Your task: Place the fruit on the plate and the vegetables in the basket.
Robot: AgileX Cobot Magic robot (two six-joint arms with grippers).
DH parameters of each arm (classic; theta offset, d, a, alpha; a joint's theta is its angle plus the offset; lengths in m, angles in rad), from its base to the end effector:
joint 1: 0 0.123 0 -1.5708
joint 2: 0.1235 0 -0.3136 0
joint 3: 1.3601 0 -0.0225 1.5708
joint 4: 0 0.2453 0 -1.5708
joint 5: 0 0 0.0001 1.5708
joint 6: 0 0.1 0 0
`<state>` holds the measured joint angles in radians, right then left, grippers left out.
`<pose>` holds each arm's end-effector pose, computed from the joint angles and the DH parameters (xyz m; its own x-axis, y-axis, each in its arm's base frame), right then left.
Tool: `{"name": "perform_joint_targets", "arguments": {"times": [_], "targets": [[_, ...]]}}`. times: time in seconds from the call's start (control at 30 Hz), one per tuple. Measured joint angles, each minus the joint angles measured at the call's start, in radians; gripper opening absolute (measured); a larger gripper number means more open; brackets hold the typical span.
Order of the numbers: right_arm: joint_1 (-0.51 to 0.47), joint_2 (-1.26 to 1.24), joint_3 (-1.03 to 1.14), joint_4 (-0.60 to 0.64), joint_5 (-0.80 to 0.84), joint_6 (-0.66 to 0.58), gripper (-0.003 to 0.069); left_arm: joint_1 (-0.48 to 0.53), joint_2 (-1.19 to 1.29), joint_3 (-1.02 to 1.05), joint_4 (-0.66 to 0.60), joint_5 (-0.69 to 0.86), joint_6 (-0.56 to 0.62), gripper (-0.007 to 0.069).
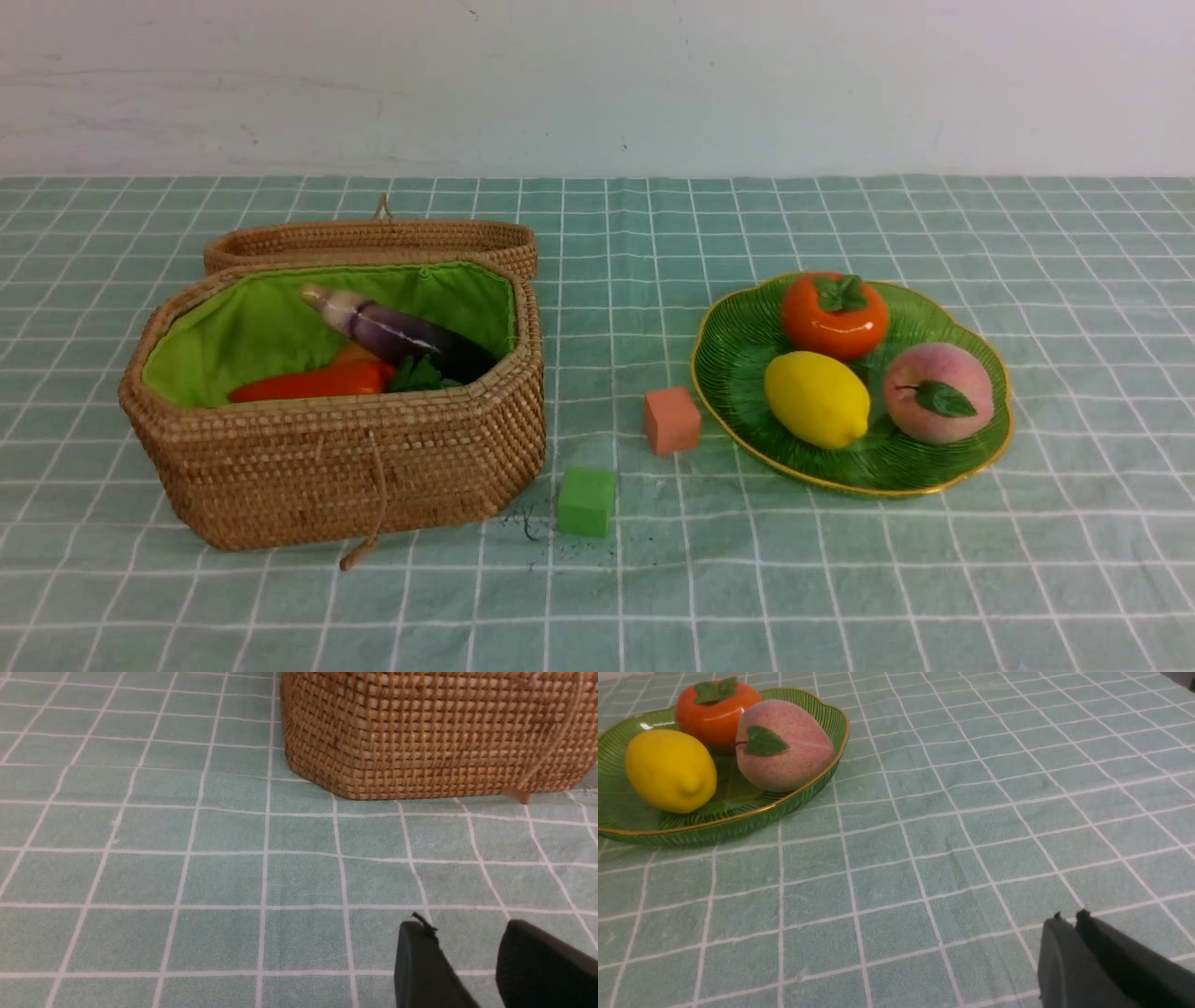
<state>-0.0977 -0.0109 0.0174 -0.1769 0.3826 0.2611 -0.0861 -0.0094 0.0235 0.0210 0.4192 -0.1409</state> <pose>0.0257 -0.0091 0.1712 -0.2740 0.1237 -0.9538 0.1872 0.9796 0.0733 0.0255 -0.0013 0.1651 -0.3449 -0.0921 -0.9341 0.0364 0.9931 -0.1113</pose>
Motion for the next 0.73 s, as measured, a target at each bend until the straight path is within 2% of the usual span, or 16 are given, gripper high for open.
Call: {"name": "perform_joint_targets", "arguments": {"times": [0.17, 0.73], "targets": [[0.0, 0.0, 0.0, 0.0, 0.0, 0.0, 0.0047, -0.048, 0.0, 0.0, 0.0, 0.0, 0.0, 0.0239], [0.0, 0.0, 0.0, 0.0, 0.0, 0.001, 0.007, -0.05, 0.0, 0.0, 0.0, 0.0, 0.0, 0.0239]]}}
